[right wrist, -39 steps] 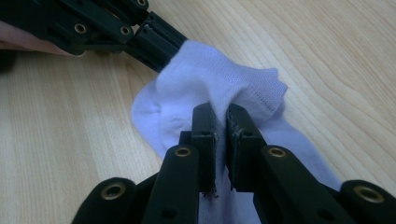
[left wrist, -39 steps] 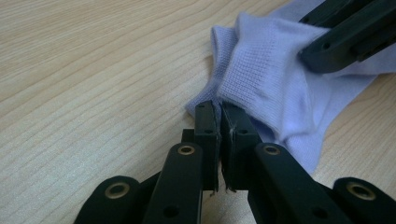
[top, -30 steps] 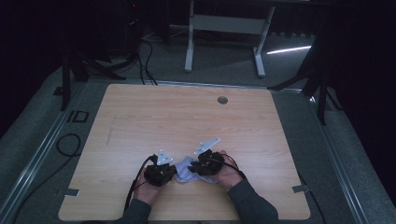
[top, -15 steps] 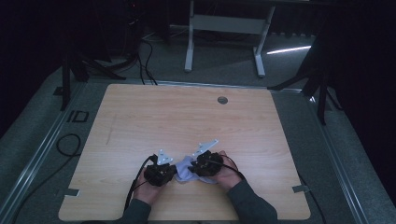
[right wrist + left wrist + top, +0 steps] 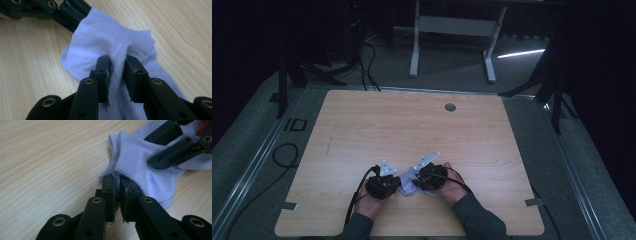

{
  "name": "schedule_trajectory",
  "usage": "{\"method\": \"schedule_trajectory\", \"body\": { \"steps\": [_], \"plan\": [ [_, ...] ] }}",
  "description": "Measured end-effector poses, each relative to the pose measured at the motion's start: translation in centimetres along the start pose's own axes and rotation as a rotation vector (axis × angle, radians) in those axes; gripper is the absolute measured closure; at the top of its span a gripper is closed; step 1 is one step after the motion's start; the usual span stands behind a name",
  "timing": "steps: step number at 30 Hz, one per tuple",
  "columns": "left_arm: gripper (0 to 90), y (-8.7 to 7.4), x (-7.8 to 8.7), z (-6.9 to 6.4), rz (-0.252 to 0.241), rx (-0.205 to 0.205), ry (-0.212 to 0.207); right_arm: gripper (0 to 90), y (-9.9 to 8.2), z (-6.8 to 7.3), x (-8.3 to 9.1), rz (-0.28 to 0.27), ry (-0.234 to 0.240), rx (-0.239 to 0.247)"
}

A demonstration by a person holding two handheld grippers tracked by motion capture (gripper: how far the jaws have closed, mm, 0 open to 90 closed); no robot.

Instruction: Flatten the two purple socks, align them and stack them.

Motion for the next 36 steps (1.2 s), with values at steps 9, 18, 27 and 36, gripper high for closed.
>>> {"method": "schedule_trajectory", "body": {
  "steps": [9, 18, 27, 36],
  "plan": [
    [82.7, 0.6, 1.8, -0.3, -0.090, 0.025, -0.041, 67.1, -0.1, 0.0, -0.1, 0.000, 0.022, -0.006],
    [83.9, 0.2, -0.6, -2.1, 0.007, -0.049, -0.065, 60.1, -0.2, 0.0, 0.0, -0.003, 0.045, -0.019],
    [84.9, 0.2, -0.6, -1.9, 0.005, -0.029, -0.070, 56.7, 0.0, -1.8, 4.3, -0.112, -0.031, -0.107],
    [85.0, 0.2, -0.6, -1.8, 0.008, -0.035, -0.074, 60.4, -2.8, -3.0, 6.1, -0.005, -0.167, -0.129]
  ]
}}
Point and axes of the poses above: each handheld gripper's, and its own axes: x roughly backward along the jaws, y roughly out of its top, z roughly to its left, the point moved 1 cm from there along -x, roughly forward along the jaws, and after that the axes turned 5 degrees about -z, right-handed, at the moved point
